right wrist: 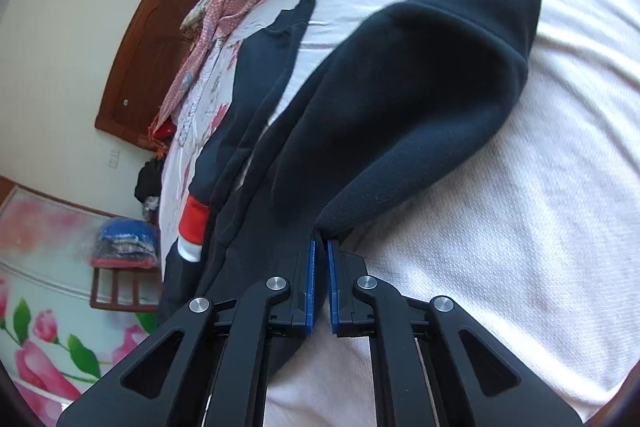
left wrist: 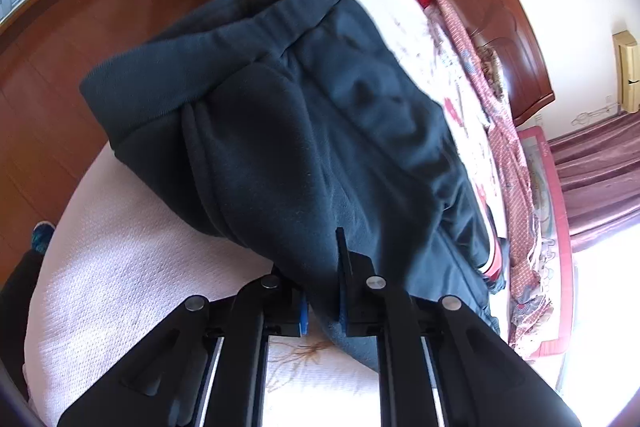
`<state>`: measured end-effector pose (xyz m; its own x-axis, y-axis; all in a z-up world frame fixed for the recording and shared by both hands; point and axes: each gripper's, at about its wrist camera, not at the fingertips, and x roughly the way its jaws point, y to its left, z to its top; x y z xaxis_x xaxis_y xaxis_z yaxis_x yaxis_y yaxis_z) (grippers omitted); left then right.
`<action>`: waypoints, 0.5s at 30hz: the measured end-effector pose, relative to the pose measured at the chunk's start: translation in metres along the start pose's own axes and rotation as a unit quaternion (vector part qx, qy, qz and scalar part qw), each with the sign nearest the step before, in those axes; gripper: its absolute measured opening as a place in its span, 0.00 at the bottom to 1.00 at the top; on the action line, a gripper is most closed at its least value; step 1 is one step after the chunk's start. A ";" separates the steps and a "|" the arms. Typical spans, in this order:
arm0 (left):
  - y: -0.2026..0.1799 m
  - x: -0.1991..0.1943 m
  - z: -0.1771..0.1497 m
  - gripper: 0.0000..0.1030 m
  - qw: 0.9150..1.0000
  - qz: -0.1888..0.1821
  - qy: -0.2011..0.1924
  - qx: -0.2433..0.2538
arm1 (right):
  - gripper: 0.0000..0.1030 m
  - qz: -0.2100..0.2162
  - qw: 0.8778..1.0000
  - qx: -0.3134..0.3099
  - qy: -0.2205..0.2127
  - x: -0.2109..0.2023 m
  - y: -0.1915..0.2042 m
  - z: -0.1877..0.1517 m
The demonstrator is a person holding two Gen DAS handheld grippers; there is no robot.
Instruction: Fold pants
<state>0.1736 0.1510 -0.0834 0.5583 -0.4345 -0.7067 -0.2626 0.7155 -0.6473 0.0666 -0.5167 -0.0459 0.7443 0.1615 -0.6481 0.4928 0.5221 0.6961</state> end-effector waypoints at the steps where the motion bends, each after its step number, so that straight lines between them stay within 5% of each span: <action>1: -0.002 -0.004 0.000 0.09 1.000 -0.005 -0.005 -0.002 | 0.04 0.000 1.000 -0.005 -0.001 -0.005 0.002 0.002; 15: -0.022 -0.095 -0.022 0.09 0.997 -0.028 -0.072 0.020 | 0.04 0.006 0.997 -0.074 0.005 -0.068 0.025 -0.004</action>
<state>0.1097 0.1644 -0.0082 0.6788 -0.3929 -0.6204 -0.1989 0.7148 -0.6704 0.0265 -0.5115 0.0149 0.7450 0.1772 -0.6431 0.4105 0.6381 0.6514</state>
